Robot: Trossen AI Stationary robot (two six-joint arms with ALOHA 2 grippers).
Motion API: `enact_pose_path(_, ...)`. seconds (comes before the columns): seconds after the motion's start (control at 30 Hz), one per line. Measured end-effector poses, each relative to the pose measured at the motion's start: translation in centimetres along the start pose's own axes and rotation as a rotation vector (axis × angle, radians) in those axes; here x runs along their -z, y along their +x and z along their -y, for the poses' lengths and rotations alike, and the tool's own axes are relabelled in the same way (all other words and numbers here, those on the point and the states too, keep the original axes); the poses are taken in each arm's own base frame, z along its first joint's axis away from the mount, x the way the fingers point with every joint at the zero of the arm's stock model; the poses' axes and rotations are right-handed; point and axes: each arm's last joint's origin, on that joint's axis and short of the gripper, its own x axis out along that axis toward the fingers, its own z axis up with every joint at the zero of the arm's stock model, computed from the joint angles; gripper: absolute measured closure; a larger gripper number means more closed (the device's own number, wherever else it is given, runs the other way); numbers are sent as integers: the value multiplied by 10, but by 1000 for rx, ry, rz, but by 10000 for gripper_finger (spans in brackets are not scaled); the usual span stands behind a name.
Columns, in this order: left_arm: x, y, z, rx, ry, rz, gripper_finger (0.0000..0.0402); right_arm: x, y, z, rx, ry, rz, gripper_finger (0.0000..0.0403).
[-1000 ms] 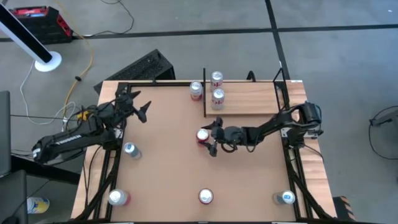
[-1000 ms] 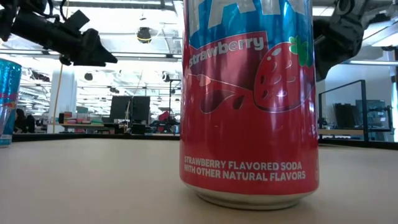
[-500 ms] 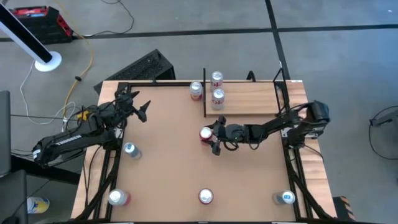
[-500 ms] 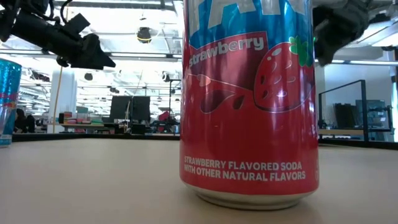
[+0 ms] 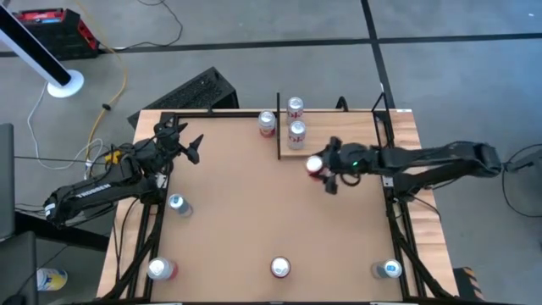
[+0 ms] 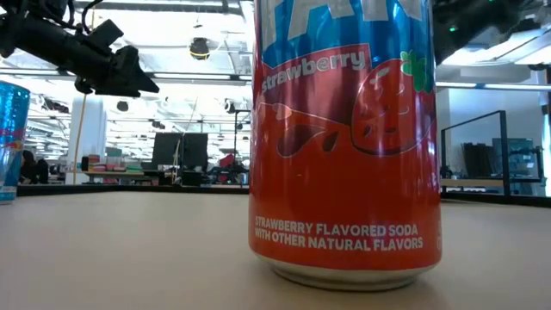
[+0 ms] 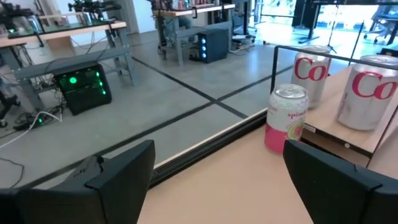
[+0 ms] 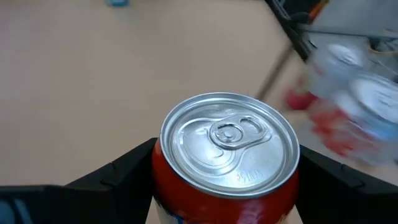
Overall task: Place canned beverage on shelf
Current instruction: Put the top orange soda can on the shelf
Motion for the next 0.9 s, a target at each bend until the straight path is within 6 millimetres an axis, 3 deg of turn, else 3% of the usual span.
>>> enact_pose_path(0.2,-2,0,1,44,9,22,61,6,-32,32,81,-23,5,79)
enact_pose_path(0.43,-3,0,2,53,-2,24,61,12,-39,70,45,25,63,79)
enact_pose_path(0.73,1,0,1,45,27,-6,61,26,-16,121,135,95,68,79)
enact_pose_path(0.9,1,0,0,1,34,-13,61,41,-3,138,162,143,7,79)
